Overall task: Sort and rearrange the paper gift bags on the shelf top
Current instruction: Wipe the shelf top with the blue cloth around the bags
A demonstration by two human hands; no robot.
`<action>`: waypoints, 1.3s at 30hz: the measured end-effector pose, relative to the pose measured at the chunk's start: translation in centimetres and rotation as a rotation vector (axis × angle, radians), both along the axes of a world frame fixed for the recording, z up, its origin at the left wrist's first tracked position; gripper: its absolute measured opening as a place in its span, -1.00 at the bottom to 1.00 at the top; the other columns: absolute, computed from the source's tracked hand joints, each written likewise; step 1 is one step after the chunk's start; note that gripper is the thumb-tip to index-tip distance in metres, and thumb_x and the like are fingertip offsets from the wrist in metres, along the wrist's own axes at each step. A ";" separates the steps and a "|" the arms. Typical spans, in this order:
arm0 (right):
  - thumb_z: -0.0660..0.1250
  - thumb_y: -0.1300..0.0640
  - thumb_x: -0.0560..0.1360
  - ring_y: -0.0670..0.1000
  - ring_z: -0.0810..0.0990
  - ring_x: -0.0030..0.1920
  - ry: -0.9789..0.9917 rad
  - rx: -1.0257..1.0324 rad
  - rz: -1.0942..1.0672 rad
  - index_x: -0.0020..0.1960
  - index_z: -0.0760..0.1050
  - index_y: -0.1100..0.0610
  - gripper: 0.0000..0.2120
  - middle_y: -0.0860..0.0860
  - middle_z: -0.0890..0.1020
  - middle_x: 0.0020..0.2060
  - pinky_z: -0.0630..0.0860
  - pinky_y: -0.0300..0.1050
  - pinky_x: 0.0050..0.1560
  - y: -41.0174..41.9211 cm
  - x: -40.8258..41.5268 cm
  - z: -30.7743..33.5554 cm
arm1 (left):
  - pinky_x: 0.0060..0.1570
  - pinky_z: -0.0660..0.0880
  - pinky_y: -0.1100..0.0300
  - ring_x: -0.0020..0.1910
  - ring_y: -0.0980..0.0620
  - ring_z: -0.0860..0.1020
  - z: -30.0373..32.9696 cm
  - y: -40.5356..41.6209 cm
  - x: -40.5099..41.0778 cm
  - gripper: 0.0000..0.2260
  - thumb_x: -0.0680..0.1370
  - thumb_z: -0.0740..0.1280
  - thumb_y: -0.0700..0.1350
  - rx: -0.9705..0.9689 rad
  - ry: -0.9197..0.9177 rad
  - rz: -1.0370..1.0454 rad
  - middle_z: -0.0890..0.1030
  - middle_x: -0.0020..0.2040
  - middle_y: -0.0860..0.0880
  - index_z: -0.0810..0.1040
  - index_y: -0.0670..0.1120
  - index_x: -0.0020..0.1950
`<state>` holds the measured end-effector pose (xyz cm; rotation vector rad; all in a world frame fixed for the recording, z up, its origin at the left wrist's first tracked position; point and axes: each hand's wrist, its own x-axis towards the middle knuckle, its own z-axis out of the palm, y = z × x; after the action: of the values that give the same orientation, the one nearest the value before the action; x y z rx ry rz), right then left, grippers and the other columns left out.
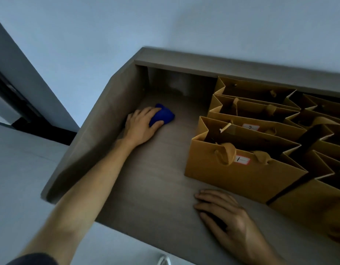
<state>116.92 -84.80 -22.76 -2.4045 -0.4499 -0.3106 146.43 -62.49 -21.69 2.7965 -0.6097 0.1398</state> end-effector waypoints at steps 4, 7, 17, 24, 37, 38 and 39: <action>0.30 0.01 0.57 -0.16 0.48 0.31 0.014 0.031 -0.010 0.13 0.64 -0.02 -0.79 -0.19 0.58 0.21 0.45 -0.05 0.28 0.2 -0.2 0.3 | 0.28 0.31 -0.08 0.33 -0.08 0.39 0.0 2.4 -6.1 -0.51 0.59 0.10 0.27 0.024 -0.015 0.029 0.39 0.43 0.04 0.25 0.15 0.49; 0.29 -0.01 0.57 -0.17 0.48 0.31 0.035 0.063 -0.021 0.13 0.64 -0.03 -0.79 -0.18 0.60 0.20 0.45 -0.03 0.29 0.2 -0.3 0.2 | 0.29 0.32 -0.08 0.33 -0.05 0.40 -0.1 4.3 -11.1 -0.49 0.58 0.05 0.31 0.036 -0.012 0.052 0.41 0.42 0.05 0.27 0.15 0.48; 0.27 -0.03 0.52 -0.30 0.55 0.15 0.076 0.254 -0.138 0.10 0.62 -0.09 -0.78 -0.23 0.64 0.06 0.43 -0.43 0.18 -0.3 -1.6 1.8 | 0.18 0.43 0.02 0.20 0.06 0.52 0.3 4.5 -24.4 -0.54 0.54 0.15 0.31 -0.049 -0.057 0.030 0.52 0.31 0.16 0.40 0.19 0.39; 0.25 -0.08 0.54 -0.24 0.58 0.13 0.106 0.407 -0.218 0.08 0.60 -0.13 -0.81 -0.32 0.60 0.07 0.46 -0.43 0.09 -1.6 -3.6 3.5 | 0.28 0.37 0.05 0.31 0.14 0.41 0.8 -1.0 -28.6 -0.55 0.54 0.17 0.32 -0.067 0.016 -0.270 0.43 0.38 0.25 0.37 0.24 0.40; 0.18 -0.50 0.36 -0.39 0.12 0.43 0.400 0.104 -0.134 0.32 0.21 -0.51 -0.46 -0.52 0.16 0.38 0.21 -0.29 0.39 -5.5 -6.6 4.2 | 0.38 -0.26 0.45 0.42 0.36 -0.07 2.1 -3.3 -25.6 -0.21 0.44 0.33 0.34 -0.010 0.340 -0.622 0.02 0.43 0.35 -0.03 0.23 0.52; 0.19 -0.50 0.35 -0.41 -0.04 0.45 0.459 -0.016 -0.073 0.34 0.09 -0.57 -0.41 -0.54 0.02 0.40 0.06 -0.26 0.44 -5.4 -6.7 4.1 | 0.35 -0.29 0.46 0.43 0.38 -0.11 2.4 -2.6 -25.4 -0.23 0.44 0.32 0.34 0.020 0.325 -0.645 -0.04 0.42 0.38 -0.08 0.30 0.49; 0.20 -0.48 0.37 -0.41 -0.17 0.44 0.487 -0.140 -0.023 0.35 0.00 -0.58 -0.38 -0.55 -0.10 0.41 -0.06 -0.25 0.45 -5.3 -6.7 4.1 | 0.34 -0.29 0.46 0.43 0.39 -0.14 2.4 -2.1 -25.3 -0.25 0.45 0.30 0.35 0.024 0.326 -0.658 -0.09 0.42 0.41 -0.13 0.39 0.45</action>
<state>110.23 -90.06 -18.69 -2.5093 -0.2242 0.3045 121.09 -64.57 -19.26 2.4019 -1.3843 -0.4428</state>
